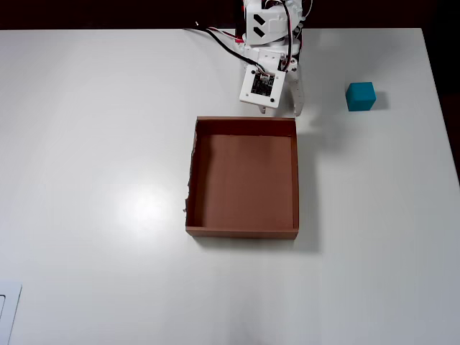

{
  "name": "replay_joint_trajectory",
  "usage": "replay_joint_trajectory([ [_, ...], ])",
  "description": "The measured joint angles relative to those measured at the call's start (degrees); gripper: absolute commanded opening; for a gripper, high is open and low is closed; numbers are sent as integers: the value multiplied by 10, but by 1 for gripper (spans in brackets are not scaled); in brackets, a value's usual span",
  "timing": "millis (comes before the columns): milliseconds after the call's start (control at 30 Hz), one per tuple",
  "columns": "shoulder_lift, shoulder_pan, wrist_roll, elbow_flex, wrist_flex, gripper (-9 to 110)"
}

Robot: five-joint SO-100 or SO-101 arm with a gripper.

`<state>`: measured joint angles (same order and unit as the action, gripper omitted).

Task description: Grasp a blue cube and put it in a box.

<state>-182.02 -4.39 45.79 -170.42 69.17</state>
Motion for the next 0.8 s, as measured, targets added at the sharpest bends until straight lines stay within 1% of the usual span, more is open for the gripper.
replay_joint_trajectory([
  [100, 0, 0, 0, 0, 0, 28],
  [200, 0, 0, 0, 0, 0, 30],
  [267, 0, 0, 0, 0, 0, 28],
  [500, 9, 0, 0, 0, -5, 27],
  [633, 78, -13, 0, 19, -18, 28],
  [800, 205, -59, -4, 142, 12, 28],
])
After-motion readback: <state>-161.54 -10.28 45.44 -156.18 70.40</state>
